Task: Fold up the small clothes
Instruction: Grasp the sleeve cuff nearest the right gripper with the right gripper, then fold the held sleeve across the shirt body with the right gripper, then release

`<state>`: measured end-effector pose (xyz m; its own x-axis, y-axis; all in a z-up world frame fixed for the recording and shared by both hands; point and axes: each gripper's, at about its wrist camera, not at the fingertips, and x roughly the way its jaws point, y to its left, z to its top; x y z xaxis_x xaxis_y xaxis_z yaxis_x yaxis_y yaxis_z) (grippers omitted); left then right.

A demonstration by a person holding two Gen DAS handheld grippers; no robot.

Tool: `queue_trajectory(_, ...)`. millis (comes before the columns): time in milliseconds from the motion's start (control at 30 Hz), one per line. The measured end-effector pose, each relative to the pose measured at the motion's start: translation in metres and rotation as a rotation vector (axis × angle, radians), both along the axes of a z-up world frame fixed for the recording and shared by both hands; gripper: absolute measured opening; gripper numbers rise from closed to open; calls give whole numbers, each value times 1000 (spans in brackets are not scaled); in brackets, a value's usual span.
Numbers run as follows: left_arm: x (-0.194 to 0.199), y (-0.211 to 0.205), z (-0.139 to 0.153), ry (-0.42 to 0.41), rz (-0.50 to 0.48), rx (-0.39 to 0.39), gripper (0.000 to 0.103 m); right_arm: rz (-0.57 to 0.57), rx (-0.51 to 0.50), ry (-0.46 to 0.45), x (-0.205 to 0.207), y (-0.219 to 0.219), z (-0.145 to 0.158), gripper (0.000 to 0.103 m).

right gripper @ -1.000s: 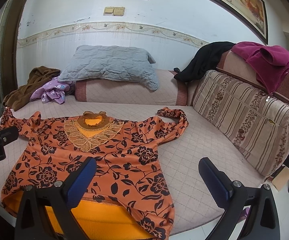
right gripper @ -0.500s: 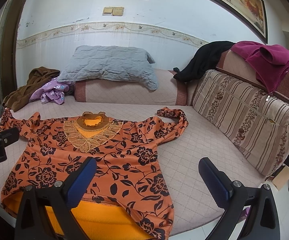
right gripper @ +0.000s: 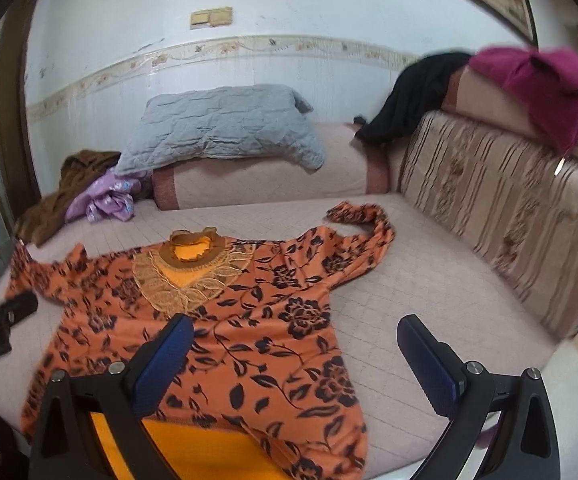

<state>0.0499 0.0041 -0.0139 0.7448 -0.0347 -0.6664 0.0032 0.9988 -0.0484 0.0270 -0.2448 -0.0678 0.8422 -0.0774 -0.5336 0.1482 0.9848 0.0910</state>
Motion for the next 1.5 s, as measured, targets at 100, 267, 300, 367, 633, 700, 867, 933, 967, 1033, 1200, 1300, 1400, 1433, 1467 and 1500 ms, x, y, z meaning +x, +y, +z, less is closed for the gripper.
queue_trajectory(100, 28, 16, -6, 59, -14, -4, 103, -8, 30, 45, 33, -23, -3, 103)
queue_trajectory(267, 62, 75, -10, 38, 94, -27, 103, -92, 31, -40, 82, -79, 13, 103)
queue_trajectory(300, 71, 92, -13, 43, 133, -42, 103, -101, 54, -49, 91, -90, 13, 103)
queue_trajectory(367, 86, 120, -20, 59, 194, -84, 103, -129, 125, -49, 116, -119, 9, 103)
queue_trajectory(633, 120, 222, -83, 99, 550, -336, 103, -276, 229, 75, 244, -207, -61, 102)
queue_trajectory(700, 122, 229, -96, 95, 613, -323, 103, -347, 138, 88, 274, -214, -75, 102)
queue_trajectory(867, 127, 223, -102, 83, 613, -279, 103, -391, 26, 167, 328, -221, -110, 97)
queue_trajectory(933, 129, 221, -102, 71, 602, -258, 103, -383, 45, 184, 342, -230, -126, 91)
queue_trajectory(967, 130, 219, -102, 69, 596, -252, 103, -372, 56, 193, 346, -233, -134, 81)
queue_trajectory(1033, 133, 217, -105, 80, 584, -252, 103, -332, 89, 246, 356, -241, -151, 30)
queue_trajectory(1200, 139, 214, -111, 106, 574, -253, 103, -274, 217, 178, 335, -258, -145, 9)
queue_trajectory(1300, 137, 214, -112, 110, 571, -270, 103, -192, 276, 94, 316, -254, -129, 8)
queue_trajectory(1400, 134, 217, -110, 106, 573, -284, 103, -128, 316, 35, 299, -244, -108, 8)
queue_trajectory(1433, 133, 218, -110, 102, 578, -289, 103, -106, 337, 21, 296, -238, -101, 8)
queue_trajectory(1467, 132, 220, -109, 102, 583, -295, 103, -73, 365, 3, 293, -230, -93, 8)
queue_trajectory(1500, 130, 223, -109, 101, 588, -308, 103, -43, 378, -14, 289, -220, -85, 8)
